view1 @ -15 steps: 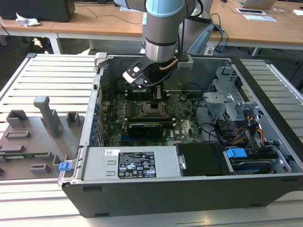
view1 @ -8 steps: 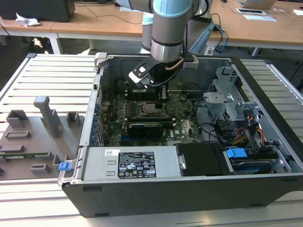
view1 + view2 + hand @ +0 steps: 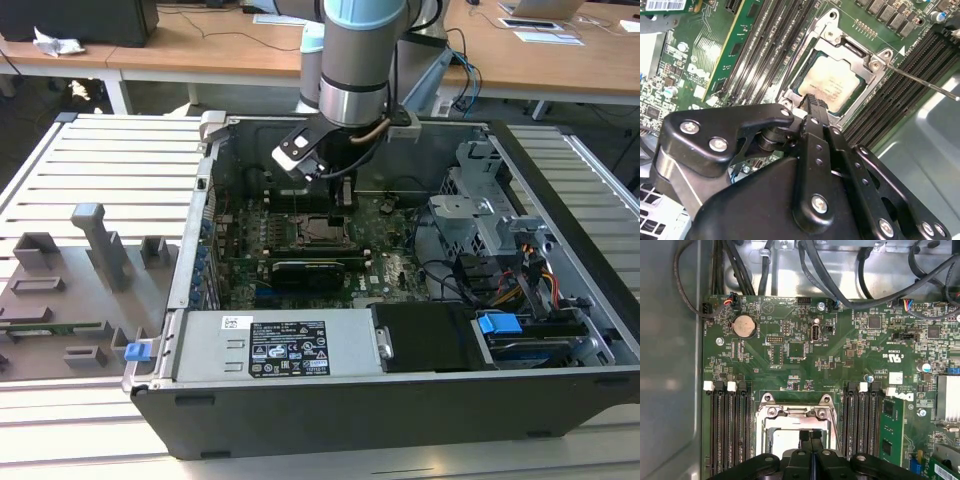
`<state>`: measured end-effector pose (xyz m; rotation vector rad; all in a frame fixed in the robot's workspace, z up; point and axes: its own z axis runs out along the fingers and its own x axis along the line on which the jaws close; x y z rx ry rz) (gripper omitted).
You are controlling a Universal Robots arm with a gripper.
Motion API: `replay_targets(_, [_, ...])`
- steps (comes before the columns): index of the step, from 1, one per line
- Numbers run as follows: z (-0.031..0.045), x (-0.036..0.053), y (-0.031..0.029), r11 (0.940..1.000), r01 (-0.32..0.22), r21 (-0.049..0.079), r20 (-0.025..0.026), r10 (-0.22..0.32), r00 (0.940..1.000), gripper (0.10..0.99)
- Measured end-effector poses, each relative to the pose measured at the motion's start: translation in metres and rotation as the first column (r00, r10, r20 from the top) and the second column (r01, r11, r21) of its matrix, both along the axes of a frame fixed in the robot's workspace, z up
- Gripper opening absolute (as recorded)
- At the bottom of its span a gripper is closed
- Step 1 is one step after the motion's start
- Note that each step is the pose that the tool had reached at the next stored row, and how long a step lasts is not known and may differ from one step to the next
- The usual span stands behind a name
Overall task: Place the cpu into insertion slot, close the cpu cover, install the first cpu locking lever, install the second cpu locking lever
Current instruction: 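Close the cpu cover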
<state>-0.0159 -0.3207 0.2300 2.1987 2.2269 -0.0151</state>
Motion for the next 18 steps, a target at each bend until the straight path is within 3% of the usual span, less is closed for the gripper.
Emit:
replay_targets(11, [0.0272,0.0000,0.0000,1.0000,0.000,-0.002,0.0000,0.000,1.0000,0.106])
replay_targets(18, [0.0289,0.0000,0.0000,1.0000,0.000,-0.002,0.0000,0.000,1.0000,0.106])
